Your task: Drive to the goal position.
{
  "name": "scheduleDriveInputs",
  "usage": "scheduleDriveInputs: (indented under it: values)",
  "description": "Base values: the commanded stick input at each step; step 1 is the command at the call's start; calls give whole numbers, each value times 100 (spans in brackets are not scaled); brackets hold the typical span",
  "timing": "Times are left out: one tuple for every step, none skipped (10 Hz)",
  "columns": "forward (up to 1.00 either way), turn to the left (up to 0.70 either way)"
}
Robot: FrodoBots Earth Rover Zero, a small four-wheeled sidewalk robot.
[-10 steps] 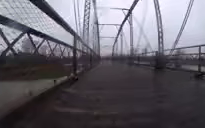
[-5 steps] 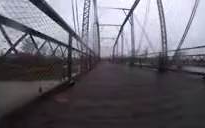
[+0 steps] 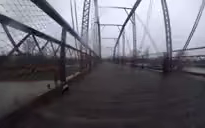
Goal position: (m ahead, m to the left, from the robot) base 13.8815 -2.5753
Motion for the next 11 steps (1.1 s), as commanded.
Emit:
scheduleDriveInputs:
  values:
    - [100,0]
    - [100,0]
    - [100,0]
    - [100,0]
    - [100,0]
    - [100,0]
    - [100,0]
    - [100,0]
    - [100,0]
    - [100,0]
    - [100,0]
